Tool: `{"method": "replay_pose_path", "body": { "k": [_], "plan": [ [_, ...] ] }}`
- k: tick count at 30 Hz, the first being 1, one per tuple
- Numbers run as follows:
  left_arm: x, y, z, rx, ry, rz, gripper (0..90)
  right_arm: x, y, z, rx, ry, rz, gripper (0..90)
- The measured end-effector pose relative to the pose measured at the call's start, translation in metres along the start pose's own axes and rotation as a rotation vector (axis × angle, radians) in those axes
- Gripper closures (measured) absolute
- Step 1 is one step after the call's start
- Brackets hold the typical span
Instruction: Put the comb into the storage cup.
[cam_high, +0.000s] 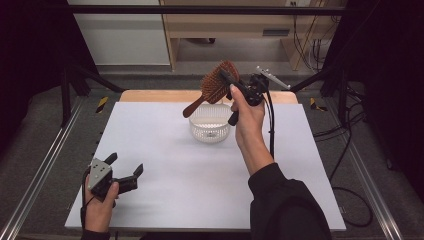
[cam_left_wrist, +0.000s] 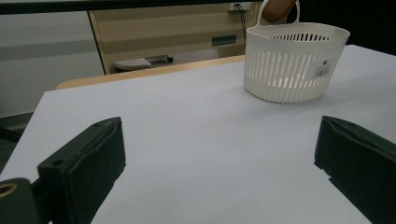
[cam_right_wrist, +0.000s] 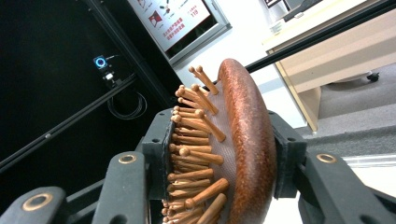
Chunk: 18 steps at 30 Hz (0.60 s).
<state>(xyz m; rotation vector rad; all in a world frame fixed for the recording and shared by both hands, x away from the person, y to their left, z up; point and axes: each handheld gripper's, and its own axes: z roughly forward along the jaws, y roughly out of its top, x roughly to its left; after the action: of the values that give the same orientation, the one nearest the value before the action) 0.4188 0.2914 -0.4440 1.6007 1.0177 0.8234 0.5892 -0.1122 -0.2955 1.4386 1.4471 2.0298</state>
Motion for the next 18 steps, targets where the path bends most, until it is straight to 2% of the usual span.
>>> {"method": "replay_pose_path", "body": {
  "k": [4, 18],
  "plan": [
    [0.000, 0.000, 0.000, 0.002, 0.000, 0.002, 1.7, -0.003, 0.002, -0.002, -0.001, -0.014, -0.022, 52.0],
    [0.000, 0.000, 0.000, 0.002, -0.003, 0.002, 1.7, -0.011, 0.001, -0.003, -0.004, -0.054, -0.041, 52.0]
  ]
}}
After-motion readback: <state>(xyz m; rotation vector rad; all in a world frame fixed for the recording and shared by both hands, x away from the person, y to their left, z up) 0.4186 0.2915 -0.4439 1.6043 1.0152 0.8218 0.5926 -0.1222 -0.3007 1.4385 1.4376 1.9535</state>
